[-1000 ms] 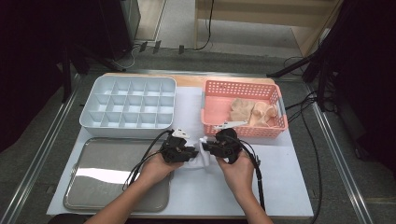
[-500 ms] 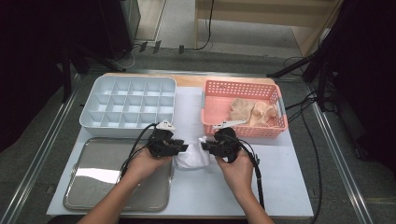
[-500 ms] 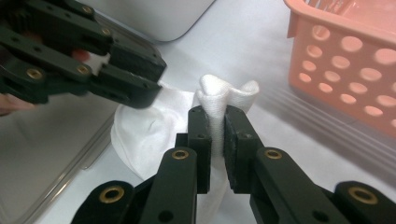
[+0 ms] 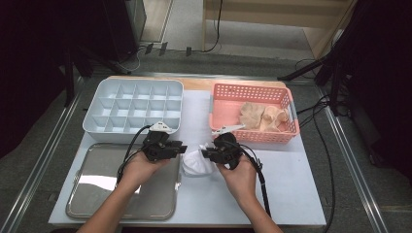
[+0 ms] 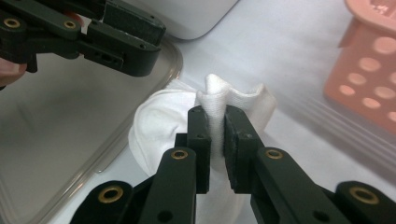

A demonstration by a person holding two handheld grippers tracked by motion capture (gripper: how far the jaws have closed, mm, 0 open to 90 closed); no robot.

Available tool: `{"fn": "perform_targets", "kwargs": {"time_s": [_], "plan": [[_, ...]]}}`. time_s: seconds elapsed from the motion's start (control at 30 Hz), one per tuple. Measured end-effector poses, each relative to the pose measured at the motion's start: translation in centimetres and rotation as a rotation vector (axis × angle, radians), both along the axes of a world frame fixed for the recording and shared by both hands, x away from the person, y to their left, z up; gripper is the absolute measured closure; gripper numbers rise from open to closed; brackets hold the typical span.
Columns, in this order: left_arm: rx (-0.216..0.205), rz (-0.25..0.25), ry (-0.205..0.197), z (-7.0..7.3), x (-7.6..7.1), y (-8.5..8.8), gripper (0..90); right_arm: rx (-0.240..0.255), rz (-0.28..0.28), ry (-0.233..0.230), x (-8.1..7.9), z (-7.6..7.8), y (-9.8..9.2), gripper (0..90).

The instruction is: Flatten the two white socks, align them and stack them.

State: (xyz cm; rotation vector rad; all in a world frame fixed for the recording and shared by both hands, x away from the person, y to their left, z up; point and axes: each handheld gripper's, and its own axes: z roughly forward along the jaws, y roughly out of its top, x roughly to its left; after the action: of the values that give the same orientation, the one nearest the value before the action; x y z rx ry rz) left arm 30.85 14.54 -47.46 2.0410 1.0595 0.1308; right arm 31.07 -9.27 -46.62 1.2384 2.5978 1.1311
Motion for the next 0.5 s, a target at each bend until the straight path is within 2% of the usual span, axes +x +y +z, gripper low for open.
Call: {"fn": "perform_targets", "kwargs": {"time_s": [0.33,0.5], "plan": [[-0.006,0.019,0.012,-0.1,-0.4,0.6,68.8,-0.016,0.04,0.003,0.0,-0.3,1.4,82.9],[0.031,-0.007,0.017,-0.4,-0.8,0.1,69.3,-0.013,0.046,0.002,0.1,-0.3,1.6,82.9]]}}
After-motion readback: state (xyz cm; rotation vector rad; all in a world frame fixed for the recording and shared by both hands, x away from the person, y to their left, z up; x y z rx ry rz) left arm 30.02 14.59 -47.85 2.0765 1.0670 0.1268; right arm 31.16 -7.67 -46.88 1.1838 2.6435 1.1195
